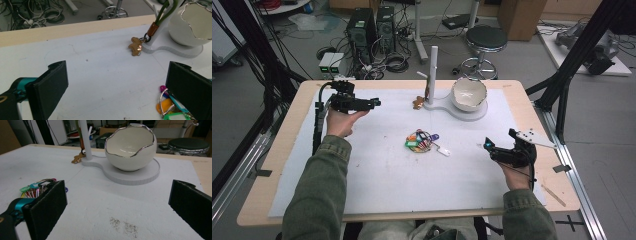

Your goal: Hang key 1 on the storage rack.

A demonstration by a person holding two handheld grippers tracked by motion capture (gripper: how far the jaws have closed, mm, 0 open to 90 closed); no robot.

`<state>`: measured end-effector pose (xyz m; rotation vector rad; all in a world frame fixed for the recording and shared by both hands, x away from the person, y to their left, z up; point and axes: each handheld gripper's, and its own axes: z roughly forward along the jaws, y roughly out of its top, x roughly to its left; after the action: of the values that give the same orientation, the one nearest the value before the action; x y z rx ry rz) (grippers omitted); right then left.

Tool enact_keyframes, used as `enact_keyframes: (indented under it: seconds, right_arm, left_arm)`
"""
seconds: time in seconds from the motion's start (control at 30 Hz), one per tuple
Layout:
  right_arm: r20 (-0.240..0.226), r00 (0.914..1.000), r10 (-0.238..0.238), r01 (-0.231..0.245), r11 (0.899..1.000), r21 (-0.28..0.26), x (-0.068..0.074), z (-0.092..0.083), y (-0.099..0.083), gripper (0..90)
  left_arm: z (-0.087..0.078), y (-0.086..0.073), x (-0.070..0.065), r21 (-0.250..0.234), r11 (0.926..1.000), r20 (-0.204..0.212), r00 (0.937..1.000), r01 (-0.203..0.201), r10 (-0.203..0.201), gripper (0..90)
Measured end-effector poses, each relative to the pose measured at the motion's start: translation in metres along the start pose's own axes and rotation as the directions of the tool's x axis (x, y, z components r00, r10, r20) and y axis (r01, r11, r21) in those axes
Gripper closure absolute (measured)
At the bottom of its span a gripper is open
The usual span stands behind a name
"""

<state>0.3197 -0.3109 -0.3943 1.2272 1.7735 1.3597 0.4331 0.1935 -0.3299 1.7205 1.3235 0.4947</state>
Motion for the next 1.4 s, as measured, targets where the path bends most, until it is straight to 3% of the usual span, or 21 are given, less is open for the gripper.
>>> enact_keyframes:
  seconds: [0.37, 0.83, 1.1, 1.4]
  right_arm:
    - [0.001, 1.0, -0.007, 0.007, 1.0, 0.004, 0.001, 0.001, 0.0, 0.8]
    - [0.002, 0.9999, -0.011, 0.011, 1.0, 0.011, 0.002, 0.002, -0.001, 0.8]
    - [0.002, 0.9999, -0.015, 0.015, 1.0, 0.012, 0.002, 0.002, 0.0, 0.8]
    - [-0.003, 0.9999, -0.016, 0.016, 1.0, 0.018, 0.002, 0.003, -0.001, 0.8]
  left_arm:
    - [-0.013, -0.019, 0.011, 0.001, 1.0, 0.008, 0.9999, 0.01, -0.01, 4.8]
    - [-0.027, -0.046, 0.025, 0.0, 0.9995, -0.015, 0.9994, 0.031, -0.031, 4.8]
    - [-0.033, -0.06, 0.03, -0.007, 0.9993, -0.008, 0.9993, 0.036, -0.036, 4.8]
    - [-0.041, -0.073, 0.034, -0.014, 0.9995, -0.03, 0.9991, 0.03, -0.03, 4.8]
